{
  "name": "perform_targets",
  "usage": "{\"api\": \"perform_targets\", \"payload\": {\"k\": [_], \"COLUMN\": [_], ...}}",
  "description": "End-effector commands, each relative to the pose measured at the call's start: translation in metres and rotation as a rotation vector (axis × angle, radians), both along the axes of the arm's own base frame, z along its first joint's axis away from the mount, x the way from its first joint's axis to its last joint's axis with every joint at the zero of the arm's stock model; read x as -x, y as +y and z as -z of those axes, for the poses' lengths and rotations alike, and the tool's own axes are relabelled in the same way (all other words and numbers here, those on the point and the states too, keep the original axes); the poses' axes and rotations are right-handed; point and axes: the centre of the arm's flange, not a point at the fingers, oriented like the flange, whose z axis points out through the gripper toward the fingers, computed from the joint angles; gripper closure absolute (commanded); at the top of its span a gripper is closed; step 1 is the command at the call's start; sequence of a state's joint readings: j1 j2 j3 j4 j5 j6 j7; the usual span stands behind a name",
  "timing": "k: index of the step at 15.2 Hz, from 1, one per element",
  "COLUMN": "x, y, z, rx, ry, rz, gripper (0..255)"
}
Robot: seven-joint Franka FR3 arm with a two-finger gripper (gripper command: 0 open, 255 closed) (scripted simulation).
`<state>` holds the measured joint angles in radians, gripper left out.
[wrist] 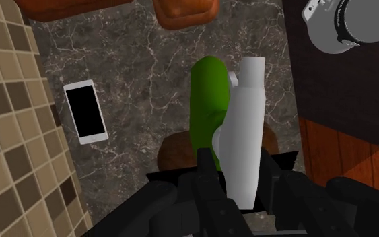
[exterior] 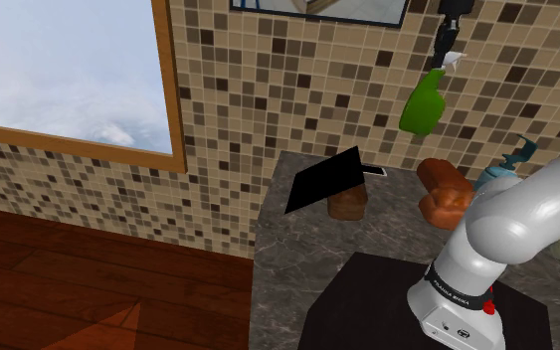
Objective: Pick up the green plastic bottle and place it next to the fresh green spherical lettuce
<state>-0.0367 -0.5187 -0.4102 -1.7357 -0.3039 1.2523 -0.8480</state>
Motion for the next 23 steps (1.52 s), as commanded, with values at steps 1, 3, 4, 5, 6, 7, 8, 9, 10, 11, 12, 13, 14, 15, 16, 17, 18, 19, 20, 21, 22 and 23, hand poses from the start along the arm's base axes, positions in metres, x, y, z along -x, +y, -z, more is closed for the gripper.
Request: {"api": "perform_targets", "payload": {"k": [1, 3, 4, 5, 6, 7, 8, 9, 10, 11, 12, 13, 14, 15, 16, 17, 18, 19, 20, 21, 22, 23], "x": [0.019, 0.046, 0.059, 0.072, 0.085, 0.098, 0.111, 0.124, 0.137, 0.150, 0.163, 0.176, 0.189, 0.202, 0.215, 0.228, 0.241, 0.254, 0.267, 0.280, 0.293, 0.307], "y": [-0.004, -0.008, -0.010, -0.012, -0.014, -0.016, -0.018, -0.020, -0.022, -0.024, -0.026, -0.028, -0.030, -0.031, -0.033, -0.035, -0.037, -0.039, -0.041, -0.043, -0.045, -0.047], "z": [-0.003, -0.003, -0.004, -0.004, -0.004, -0.004, -0.004, -0.004, -0.004, -0.004, -0.004, -0.004, -0.004, -0.004, -0.004, -0.004, -0.004, -0.004, -0.005, -0.005, -0.005, -0.005], "rx": [0.000, 0.000, 0.000, 0.000, 0.000, 0.000, 0.000, 0.000, 0.000, 0.000, 0.000, 0.000, 0.000, 0.000, 0.000, 0.000, 0.000, 0.000, 0.000, 0.000, 0.000, 0.000], "ry": [0.000, 0.000, 0.000, 0.000, 0.000, 0.000, 0.000, 0.000, 0.000, 0.000, 0.000, 0.000, 0.000, 0.000, 0.000, 0.000, 0.000, 0.000, 0.000, 0.000, 0.000, 0.000], "rz": [0.000, 0.000, 0.000, 0.000, 0.000, 0.000, 0.000, 0.000, 0.000, 0.000, 0.000, 0.000, 0.000, 0.000, 0.000, 0.000, 0.000, 0.000, 0.000, 0.000, 0.000, 0.000], "gripper": [255, 255, 255, 255, 255, 255, 255, 255, 255, 255, 255, 255, 255, 255, 255, 255, 255, 255, 255, 255, 255, 255]}}
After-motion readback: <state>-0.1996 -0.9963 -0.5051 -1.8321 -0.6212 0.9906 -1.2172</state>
